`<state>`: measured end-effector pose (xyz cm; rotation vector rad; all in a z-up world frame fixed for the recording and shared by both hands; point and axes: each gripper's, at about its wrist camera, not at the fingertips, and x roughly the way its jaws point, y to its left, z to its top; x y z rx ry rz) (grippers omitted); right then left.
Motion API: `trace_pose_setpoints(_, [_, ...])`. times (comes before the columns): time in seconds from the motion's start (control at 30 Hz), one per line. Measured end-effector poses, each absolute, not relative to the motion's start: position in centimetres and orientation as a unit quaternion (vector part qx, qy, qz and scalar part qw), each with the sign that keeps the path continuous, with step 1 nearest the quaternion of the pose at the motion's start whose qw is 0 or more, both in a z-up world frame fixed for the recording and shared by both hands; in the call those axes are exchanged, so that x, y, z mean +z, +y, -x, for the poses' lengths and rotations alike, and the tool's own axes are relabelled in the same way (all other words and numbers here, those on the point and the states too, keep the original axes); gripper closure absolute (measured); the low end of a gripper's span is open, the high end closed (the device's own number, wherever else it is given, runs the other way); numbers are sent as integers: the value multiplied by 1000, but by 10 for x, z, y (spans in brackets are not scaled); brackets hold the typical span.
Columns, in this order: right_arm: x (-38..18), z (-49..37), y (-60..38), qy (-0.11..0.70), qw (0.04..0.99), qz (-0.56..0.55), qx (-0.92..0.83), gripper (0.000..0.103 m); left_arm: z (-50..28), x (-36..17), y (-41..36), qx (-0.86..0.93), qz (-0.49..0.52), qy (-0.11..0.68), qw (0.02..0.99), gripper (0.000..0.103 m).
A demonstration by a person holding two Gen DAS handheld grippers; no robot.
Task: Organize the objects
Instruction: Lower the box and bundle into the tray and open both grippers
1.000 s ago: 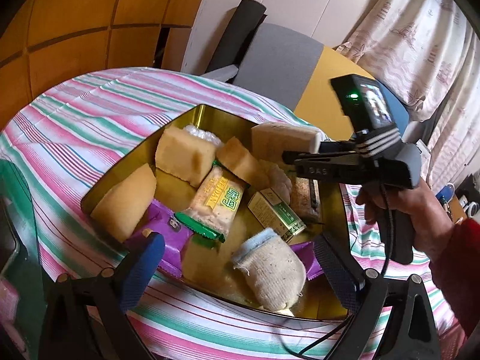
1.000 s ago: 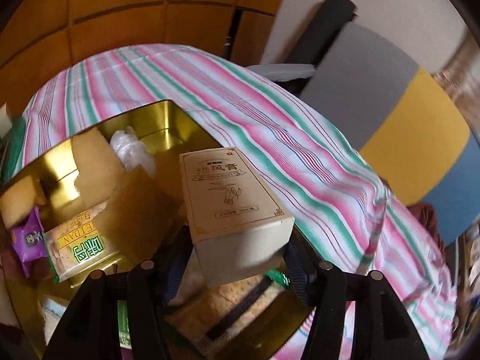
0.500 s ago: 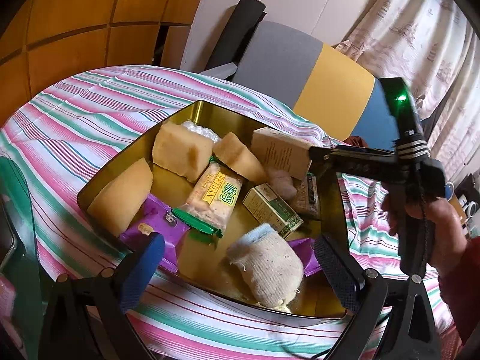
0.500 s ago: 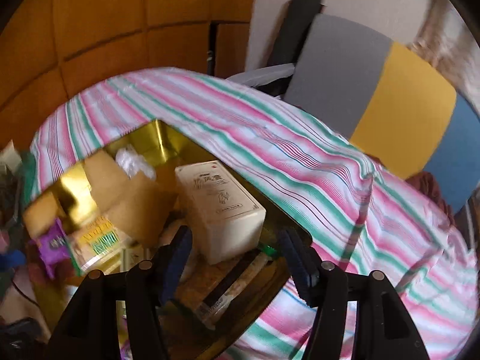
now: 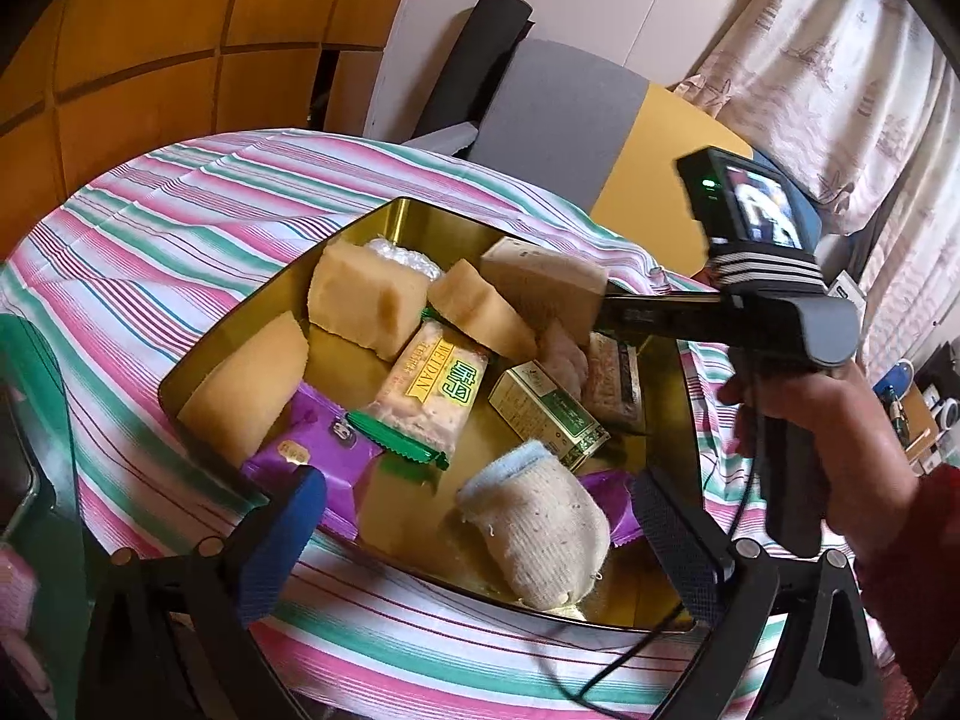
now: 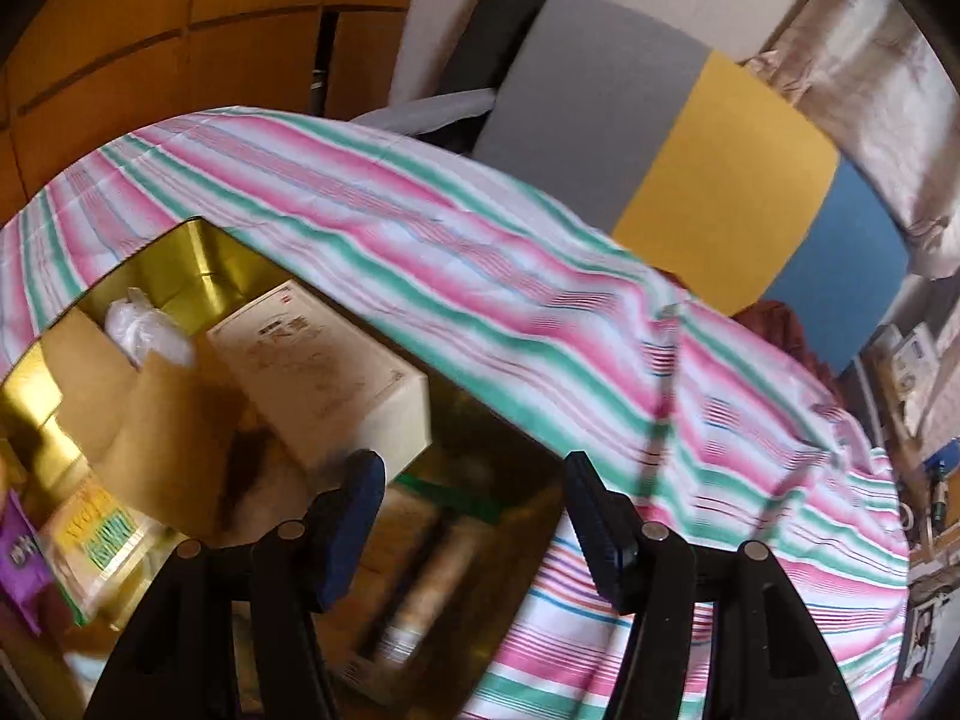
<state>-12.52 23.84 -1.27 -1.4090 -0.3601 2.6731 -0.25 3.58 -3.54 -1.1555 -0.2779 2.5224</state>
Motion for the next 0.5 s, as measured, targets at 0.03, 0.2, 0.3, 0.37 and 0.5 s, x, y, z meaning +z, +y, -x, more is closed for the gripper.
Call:
trace_pose_setpoints(0.03, [-15,127,236,-120,46,463,877,41,2,-34,35,891,407,-96,175,1])
trace_pose_setpoints(0.2, [-15,115,225,-125,49,465,875,41,0,-27,33,901,394,-79,161,0])
trace_pose_setpoints(0.3, [-9,97,228,-92,45,472,875,41,4,-27,36,906,397,-59,138,0])
trace_pose_setpoints(0.37, [-5,86,228,-74,37,474,877,41,7,-28,37,905,402,-55,130,0])
trace_pose_setpoints(0.5, [3,61,220,-64,34,468,881,41,8,-29,36,902,412,-53,116,0])
